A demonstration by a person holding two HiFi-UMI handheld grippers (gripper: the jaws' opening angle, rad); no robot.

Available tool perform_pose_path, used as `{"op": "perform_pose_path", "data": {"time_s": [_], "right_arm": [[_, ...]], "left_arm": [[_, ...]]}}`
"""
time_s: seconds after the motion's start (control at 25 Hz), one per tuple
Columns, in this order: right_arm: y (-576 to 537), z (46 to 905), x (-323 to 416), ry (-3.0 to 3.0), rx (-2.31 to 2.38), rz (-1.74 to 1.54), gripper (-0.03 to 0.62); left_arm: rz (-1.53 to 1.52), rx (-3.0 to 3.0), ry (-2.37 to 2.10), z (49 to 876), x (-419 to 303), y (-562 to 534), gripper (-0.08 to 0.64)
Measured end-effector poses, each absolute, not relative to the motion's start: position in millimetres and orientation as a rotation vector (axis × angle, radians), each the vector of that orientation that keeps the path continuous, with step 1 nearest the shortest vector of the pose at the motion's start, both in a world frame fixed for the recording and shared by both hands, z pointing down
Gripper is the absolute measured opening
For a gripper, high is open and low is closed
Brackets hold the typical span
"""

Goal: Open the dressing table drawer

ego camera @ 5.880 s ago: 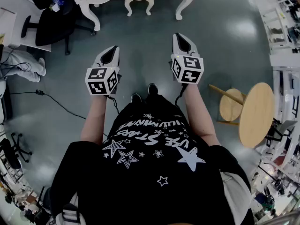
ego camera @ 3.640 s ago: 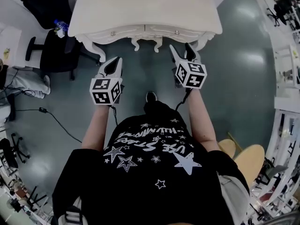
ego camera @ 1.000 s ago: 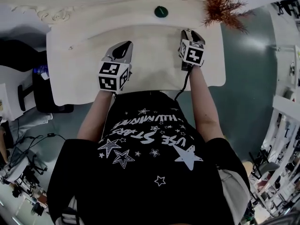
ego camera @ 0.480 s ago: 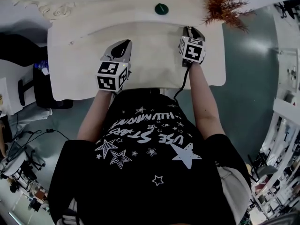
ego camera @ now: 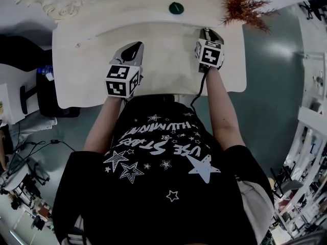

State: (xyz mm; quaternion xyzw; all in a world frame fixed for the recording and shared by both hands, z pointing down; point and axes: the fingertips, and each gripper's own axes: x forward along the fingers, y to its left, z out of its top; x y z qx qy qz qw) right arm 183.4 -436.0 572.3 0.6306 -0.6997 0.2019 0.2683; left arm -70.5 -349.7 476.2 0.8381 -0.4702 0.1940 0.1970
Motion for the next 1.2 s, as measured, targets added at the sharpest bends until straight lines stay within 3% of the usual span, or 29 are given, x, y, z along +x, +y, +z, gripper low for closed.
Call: {"op": "perform_pose_path", "data": {"time_s": [1.2], "right_arm": [[-387, 566, 189, -1.879, 1.681, 0.575, 0.123]], "left_arm": [[0.516, 2.402, -1.280, 462, -43, -326, 0.002]]}}
